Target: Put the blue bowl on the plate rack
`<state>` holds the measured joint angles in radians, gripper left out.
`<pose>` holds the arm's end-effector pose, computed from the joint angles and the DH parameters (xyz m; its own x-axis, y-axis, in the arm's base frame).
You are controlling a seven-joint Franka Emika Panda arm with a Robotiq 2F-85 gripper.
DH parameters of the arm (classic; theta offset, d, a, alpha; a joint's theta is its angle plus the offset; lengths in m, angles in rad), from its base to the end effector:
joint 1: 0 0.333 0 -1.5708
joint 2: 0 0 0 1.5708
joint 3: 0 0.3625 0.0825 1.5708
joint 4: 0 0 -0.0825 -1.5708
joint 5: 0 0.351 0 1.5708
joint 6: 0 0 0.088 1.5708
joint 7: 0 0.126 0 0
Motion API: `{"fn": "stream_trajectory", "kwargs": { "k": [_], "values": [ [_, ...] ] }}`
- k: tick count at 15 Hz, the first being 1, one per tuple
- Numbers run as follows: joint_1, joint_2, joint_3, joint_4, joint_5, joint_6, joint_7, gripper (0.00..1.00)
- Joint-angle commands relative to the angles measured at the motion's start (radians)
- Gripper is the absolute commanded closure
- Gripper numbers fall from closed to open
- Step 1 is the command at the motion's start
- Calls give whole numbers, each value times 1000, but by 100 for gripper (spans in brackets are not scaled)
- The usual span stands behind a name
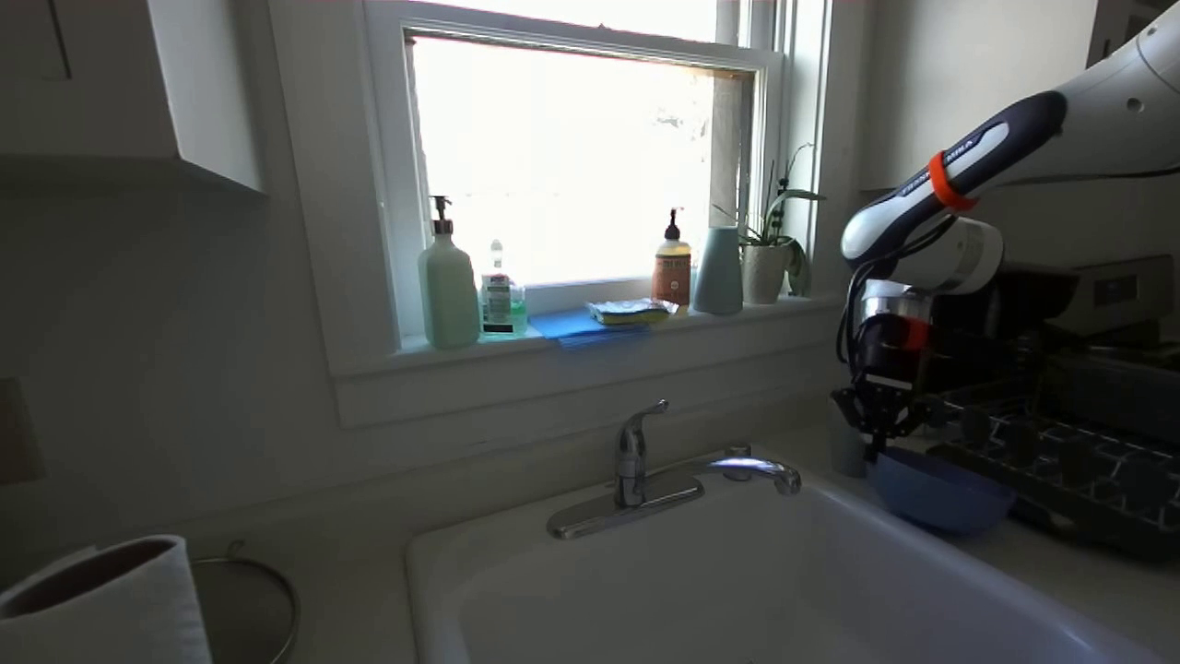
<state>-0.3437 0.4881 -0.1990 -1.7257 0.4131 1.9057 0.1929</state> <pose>0.5590 -0.2784 0.3311 0.5920 -0.7289 -0.3439 -0.8030 -0.5700 -0.1743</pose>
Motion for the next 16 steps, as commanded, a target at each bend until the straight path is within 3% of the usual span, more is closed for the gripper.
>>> {"fn": "stream_trajectory", "kwargs": {
  "k": [1,9,16],
  "values": [
    [-26,-49,7,16,68,-107,9,99],
    [-24,-274,-46,-62,110,-228,26,99],
    [-43,-466,-151,-198,115,-98,107,99]
  ]
}}
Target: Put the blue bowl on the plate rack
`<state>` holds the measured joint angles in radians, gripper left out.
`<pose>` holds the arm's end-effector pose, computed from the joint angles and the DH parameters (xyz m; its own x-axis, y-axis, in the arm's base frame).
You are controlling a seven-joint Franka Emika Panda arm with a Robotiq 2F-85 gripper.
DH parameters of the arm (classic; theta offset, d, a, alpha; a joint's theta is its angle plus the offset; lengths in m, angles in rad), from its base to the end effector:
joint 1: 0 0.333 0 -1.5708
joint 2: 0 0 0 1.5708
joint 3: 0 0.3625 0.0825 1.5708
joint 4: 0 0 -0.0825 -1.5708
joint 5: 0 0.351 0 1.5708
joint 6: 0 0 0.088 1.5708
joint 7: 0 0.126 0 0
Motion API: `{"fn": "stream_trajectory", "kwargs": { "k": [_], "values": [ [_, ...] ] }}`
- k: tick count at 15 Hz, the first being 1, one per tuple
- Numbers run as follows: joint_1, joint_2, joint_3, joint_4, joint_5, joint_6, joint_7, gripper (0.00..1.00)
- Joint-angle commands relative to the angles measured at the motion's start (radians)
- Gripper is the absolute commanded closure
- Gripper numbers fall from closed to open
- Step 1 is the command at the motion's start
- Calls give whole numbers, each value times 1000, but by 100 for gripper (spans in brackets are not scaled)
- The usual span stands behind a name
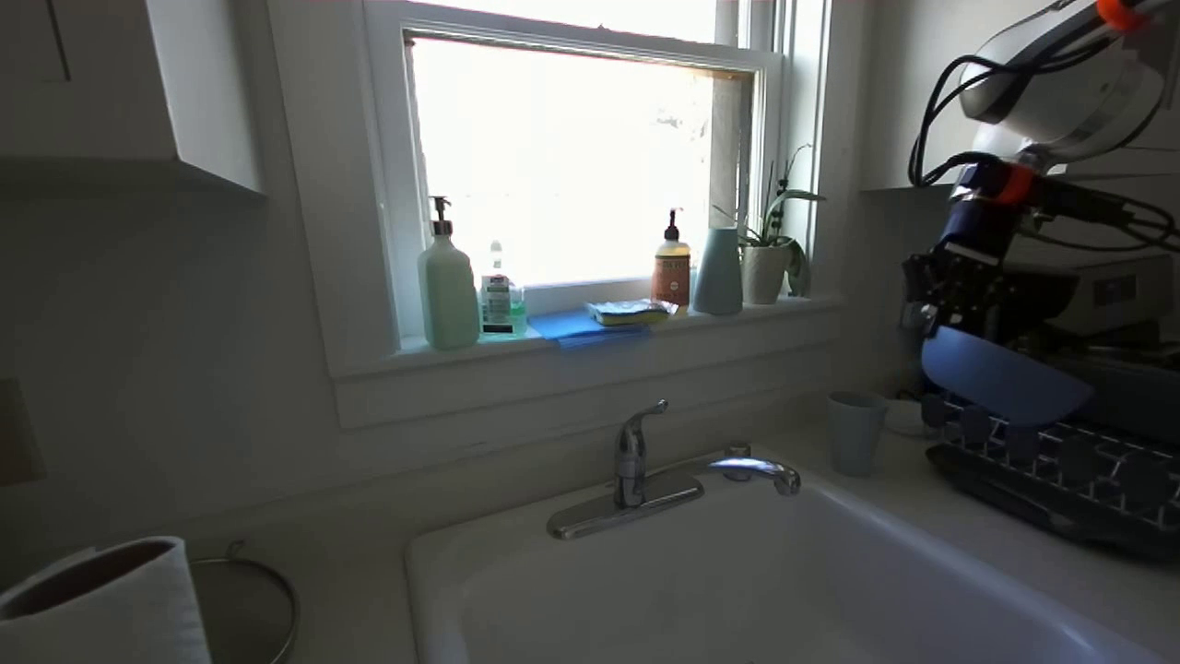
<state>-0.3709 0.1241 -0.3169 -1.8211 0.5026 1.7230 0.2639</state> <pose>0.4605 -0.2989 0.5026 0.4923 -0.8057 -0.3293 -0.8577 -0.3846 -0.3412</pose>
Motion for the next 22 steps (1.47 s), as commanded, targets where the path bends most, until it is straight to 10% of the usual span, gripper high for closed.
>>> {"fn": "stream_trajectory", "kwargs": {
  "k": [1,16,22],
  "values": [
    [-26,-120,-48,-125,41,116,27,99],
    [-51,-331,-111,-490,202,724,14,99],
    [-28,-360,-150,-560,398,874,-186,99]
  ]
}}
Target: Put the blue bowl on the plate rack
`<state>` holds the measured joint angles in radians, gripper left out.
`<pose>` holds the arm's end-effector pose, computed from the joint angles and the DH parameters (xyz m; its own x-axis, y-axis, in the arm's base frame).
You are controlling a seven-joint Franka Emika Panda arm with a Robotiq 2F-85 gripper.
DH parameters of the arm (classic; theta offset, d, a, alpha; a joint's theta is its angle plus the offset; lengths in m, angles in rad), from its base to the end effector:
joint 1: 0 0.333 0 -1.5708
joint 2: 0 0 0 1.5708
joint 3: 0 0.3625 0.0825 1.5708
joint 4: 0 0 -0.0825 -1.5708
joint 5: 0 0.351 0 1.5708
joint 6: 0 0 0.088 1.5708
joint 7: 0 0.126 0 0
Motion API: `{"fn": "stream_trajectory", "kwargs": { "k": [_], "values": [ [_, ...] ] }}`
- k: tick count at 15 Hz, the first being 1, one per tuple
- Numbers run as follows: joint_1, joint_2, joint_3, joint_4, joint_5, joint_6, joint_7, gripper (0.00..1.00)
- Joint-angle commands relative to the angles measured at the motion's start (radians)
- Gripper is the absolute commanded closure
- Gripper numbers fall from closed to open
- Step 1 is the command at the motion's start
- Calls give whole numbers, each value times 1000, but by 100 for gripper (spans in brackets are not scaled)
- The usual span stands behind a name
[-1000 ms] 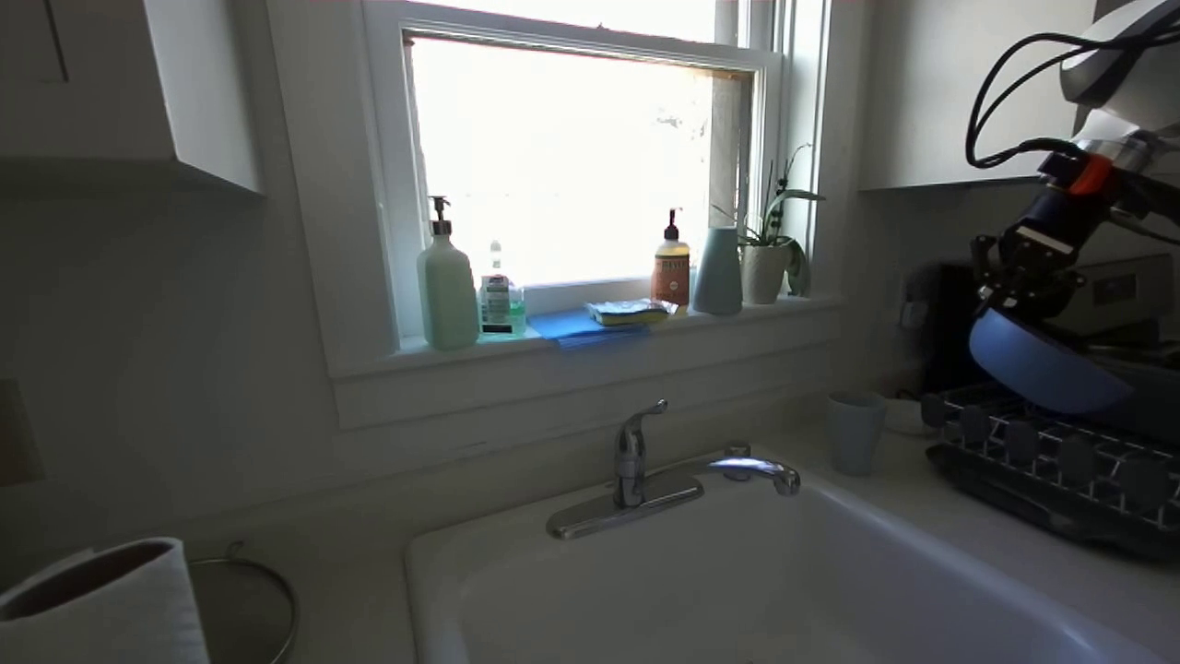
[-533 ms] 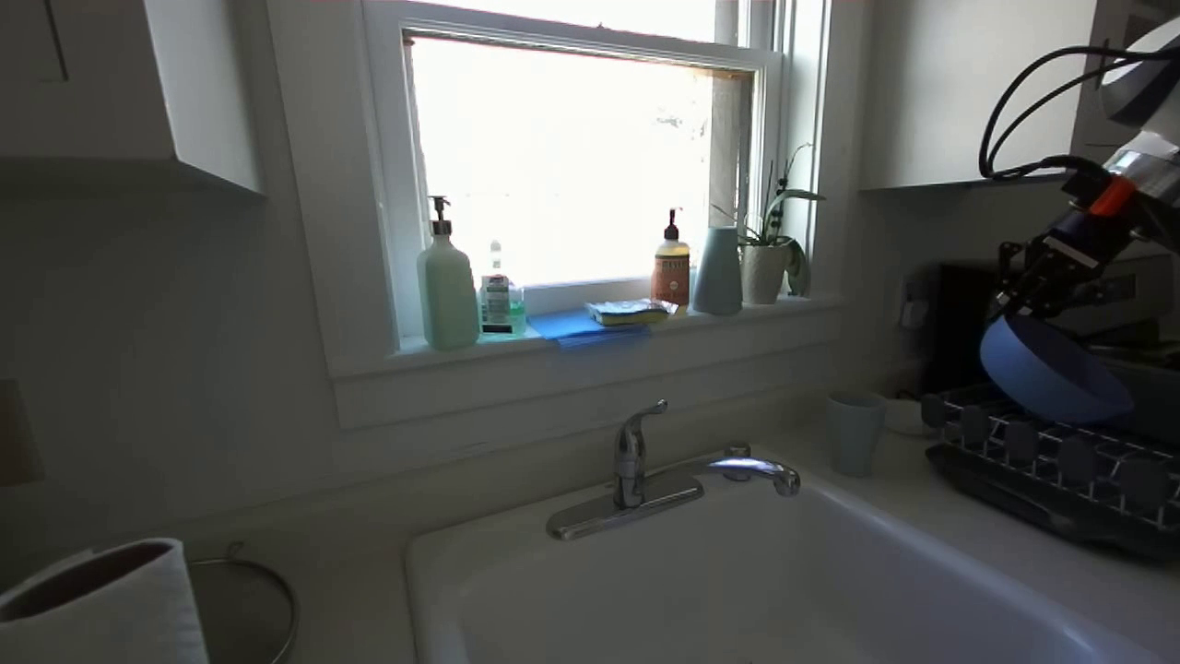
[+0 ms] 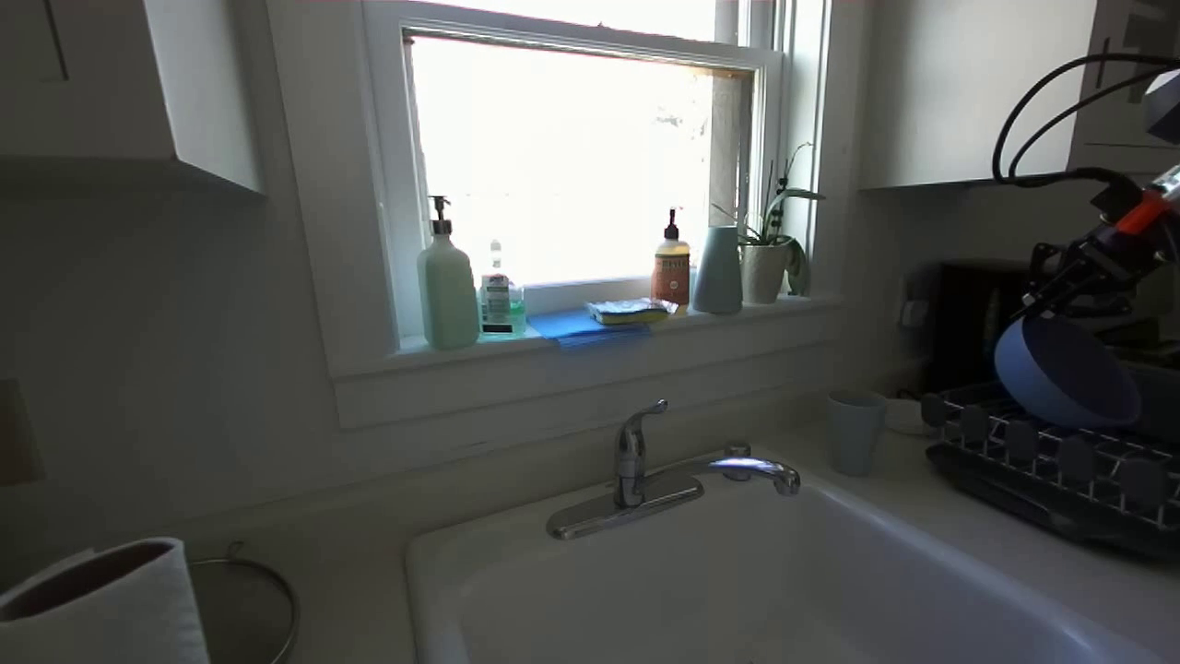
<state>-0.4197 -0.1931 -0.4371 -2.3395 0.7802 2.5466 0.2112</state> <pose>0.3083 -0.3726 0.4912 -0.0828 -0.9965 -0.0101 -0.7556 0.0694 -0.6514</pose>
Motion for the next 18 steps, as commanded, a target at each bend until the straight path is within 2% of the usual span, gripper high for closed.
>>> {"fn": "stream_trajectory", "kwargs": {
  "k": [1,4,6,8,9,13,14,18],
  "values": [
    [26,-42,-40,-40,170,54,-195,99],
    [31,-17,-65,-9,312,23,-371,99],
    [28,24,-70,19,365,-15,-431,99],
    [15,66,-63,29,300,-101,-401,99],
    [4,15,-48,-7,304,-44,-389,96],
    [4,54,-46,17,303,-79,-392,96],
    [4,55,-46,18,303,-80,-392,99],
    [4,113,-51,66,369,15,-399,99]
  ]
}}
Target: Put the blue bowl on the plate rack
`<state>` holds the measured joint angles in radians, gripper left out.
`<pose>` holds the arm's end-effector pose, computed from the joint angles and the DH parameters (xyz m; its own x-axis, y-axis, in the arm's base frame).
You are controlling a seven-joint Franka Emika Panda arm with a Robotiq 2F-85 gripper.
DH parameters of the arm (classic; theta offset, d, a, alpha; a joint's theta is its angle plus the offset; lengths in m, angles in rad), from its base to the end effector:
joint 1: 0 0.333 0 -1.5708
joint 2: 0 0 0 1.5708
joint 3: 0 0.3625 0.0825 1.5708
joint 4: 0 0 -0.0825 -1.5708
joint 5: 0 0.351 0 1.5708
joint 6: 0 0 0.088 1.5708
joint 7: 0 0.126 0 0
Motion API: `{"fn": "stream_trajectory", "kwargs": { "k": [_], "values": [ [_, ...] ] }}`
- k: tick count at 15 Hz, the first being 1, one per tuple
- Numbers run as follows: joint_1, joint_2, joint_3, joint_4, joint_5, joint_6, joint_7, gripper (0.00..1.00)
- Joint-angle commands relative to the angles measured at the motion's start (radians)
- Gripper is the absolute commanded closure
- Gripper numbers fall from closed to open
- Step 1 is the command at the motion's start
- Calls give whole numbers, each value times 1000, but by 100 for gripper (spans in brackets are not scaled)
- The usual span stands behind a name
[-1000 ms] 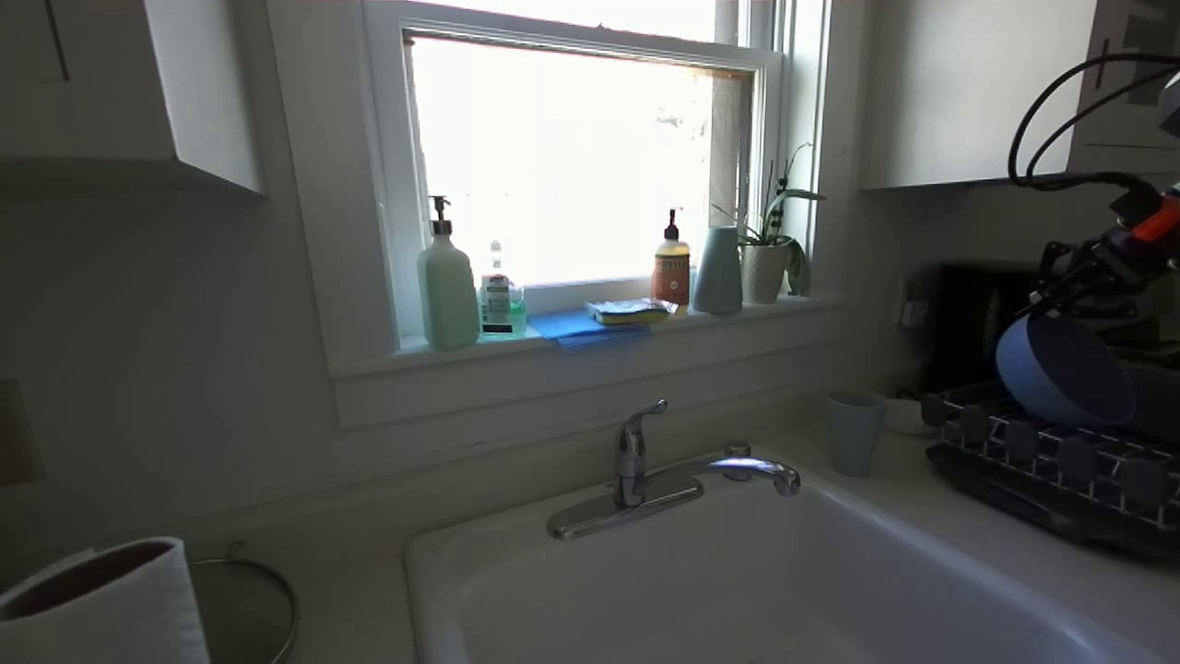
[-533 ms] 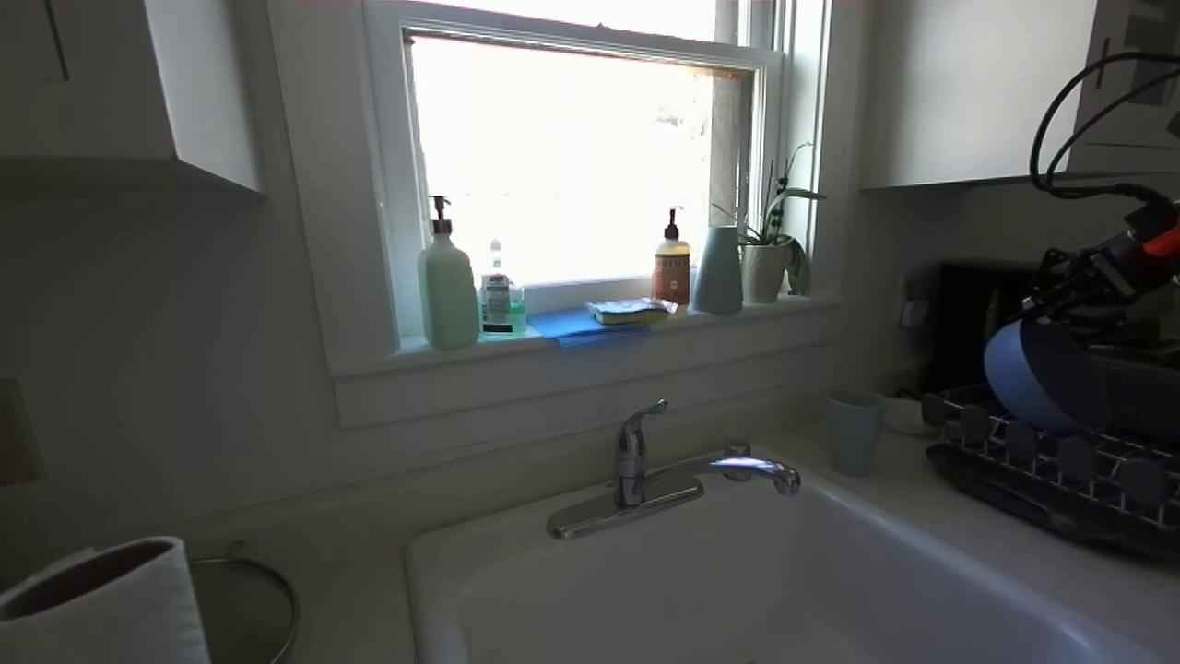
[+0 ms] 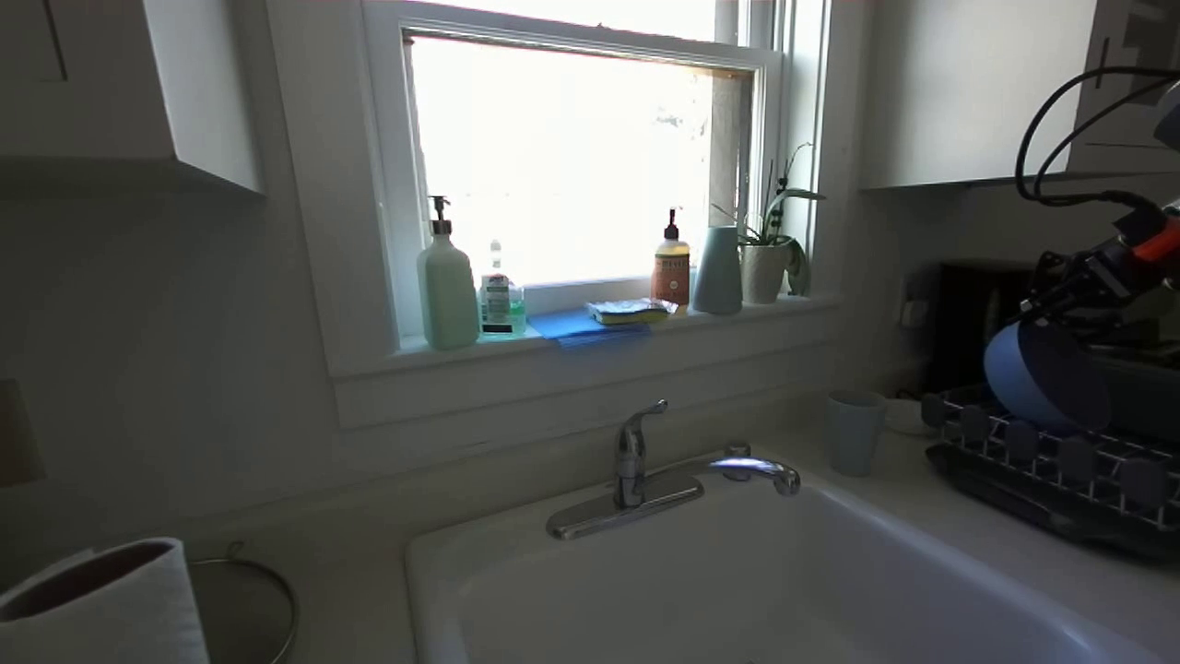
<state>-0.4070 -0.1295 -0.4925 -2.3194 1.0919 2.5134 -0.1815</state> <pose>0.3049 -0.3903 0.4687 -0.0036 -0.9990 0.0436 -0.6652 -0.0302 -0.7460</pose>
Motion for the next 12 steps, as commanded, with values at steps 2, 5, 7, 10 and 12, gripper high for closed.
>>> {"fn": "stream_trajectory", "kwargs": {
  "k": [2,5,7,10,12],
  "values": [
    [-8,92,0,84,98,46,-11,99],
    [-14,158,5,144,175,28,-43,99],
    [-22,211,11,190,209,17,-53,99],
    [-34,279,22,244,259,12,-61,99],
    [-38,317,32,268,262,10,-49,99]
  ]
}}
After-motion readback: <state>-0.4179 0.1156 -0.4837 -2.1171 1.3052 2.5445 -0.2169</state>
